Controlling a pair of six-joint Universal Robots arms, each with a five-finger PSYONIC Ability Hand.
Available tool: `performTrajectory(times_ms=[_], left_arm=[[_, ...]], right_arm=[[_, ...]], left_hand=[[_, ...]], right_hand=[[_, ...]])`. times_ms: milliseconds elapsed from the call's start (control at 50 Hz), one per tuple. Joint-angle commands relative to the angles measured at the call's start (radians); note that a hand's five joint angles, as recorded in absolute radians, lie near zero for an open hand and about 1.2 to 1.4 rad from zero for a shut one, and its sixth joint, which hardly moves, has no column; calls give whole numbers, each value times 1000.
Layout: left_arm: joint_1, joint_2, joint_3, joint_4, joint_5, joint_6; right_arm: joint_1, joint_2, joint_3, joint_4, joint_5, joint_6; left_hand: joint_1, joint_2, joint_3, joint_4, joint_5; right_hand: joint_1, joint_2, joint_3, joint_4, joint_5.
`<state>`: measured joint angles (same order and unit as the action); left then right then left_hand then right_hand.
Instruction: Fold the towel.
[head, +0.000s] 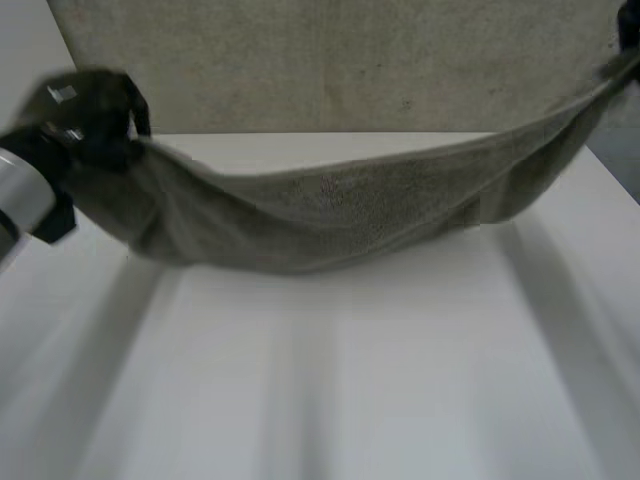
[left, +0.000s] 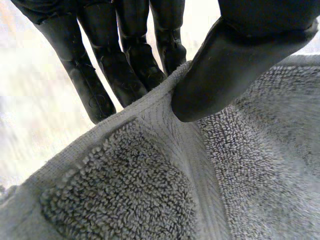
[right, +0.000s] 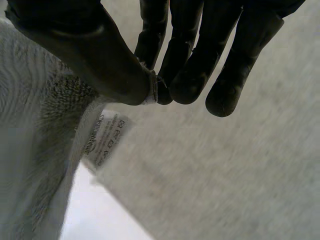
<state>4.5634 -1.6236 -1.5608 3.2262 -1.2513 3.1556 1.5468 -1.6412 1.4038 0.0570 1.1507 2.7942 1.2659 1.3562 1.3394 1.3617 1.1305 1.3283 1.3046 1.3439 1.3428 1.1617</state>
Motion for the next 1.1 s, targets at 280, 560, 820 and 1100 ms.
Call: performTrajectory(times_ms=[280, 560, 820, 1100], left_arm=[[22, -275, -4, -80, 1, 36], [-41, -545, 805, -108, -72, 141], [-66, -418, 758, -12, -67, -212], [86, -236, 177, -138, 139, -78]], right_arm=[[188, 478, -365, 638, 118, -486], [369, 834, -1235, 275, 170, -225], [358, 839, -1273, 422, 157, -54], [152, 467, -441, 422, -65, -237]], left_hand=[[130, 40, 57, 35, 91], [130, 40, 57, 35, 91], [130, 40, 57, 35, 91], [130, 40, 57, 35, 91]], right_hand=[[68, 92, 52, 53, 60], [68, 92, 52, 53, 60], [68, 92, 52, 53, 60], [68, 92, 52, 53, 60]])
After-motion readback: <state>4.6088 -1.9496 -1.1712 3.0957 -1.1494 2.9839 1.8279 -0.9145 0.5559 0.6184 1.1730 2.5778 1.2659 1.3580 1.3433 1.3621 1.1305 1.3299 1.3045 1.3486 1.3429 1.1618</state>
